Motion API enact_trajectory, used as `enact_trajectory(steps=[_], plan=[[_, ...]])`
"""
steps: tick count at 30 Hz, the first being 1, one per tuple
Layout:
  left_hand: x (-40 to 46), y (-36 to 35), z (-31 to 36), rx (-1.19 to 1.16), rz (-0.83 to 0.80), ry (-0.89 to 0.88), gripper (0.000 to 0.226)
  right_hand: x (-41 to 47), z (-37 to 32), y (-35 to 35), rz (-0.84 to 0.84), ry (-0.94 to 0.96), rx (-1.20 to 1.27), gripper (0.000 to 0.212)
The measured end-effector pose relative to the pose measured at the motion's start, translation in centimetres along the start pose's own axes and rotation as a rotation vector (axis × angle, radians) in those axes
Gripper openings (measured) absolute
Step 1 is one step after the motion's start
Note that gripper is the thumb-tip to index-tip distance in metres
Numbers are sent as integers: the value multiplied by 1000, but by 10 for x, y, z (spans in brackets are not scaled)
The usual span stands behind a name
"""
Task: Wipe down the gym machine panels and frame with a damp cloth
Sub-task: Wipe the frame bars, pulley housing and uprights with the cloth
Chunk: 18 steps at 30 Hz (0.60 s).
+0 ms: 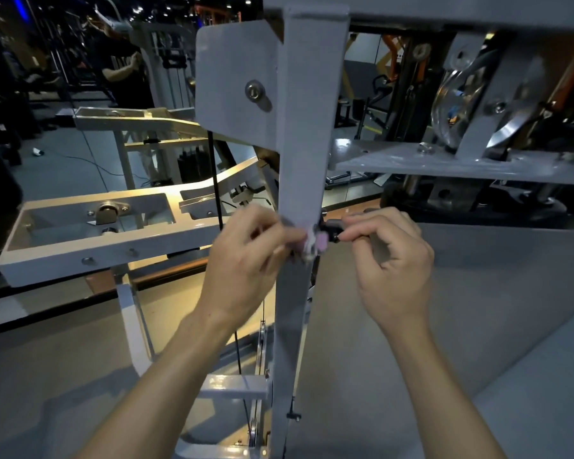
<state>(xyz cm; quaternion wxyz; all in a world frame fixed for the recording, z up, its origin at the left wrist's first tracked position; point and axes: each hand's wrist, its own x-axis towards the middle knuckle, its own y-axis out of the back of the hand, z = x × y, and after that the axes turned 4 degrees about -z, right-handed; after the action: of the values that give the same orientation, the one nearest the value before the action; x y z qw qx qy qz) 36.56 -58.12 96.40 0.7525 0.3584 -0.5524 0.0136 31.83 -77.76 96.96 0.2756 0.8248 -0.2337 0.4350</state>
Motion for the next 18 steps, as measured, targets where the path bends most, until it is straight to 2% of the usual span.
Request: enact_trajectory(steps=[1,4,6,8,11,16,18], plan=[[-15,-6,-2,3,-57,-5,13,0,0,0,2,0,0,23],[-38,-15,-7,16,-219,9,28,1,-2,-2,6,-4,-1,23],[-27,-9,-7,5,-190,4,21,0,-2,-2,14,-11,-2,23],[-9,1,-5,-20,-84,29,14,0,-2,-3,24,-14,0,23],[0,3,-3,-1,0,50,11,1,-2,-6,37,-14,-1,23],[-45,-22,-6,47,-210,11,24,2,-2,-7,52,3,11,22],[-44,-21,-9,22,-212,19,26,2,-2,-8,63,7,4,23]])
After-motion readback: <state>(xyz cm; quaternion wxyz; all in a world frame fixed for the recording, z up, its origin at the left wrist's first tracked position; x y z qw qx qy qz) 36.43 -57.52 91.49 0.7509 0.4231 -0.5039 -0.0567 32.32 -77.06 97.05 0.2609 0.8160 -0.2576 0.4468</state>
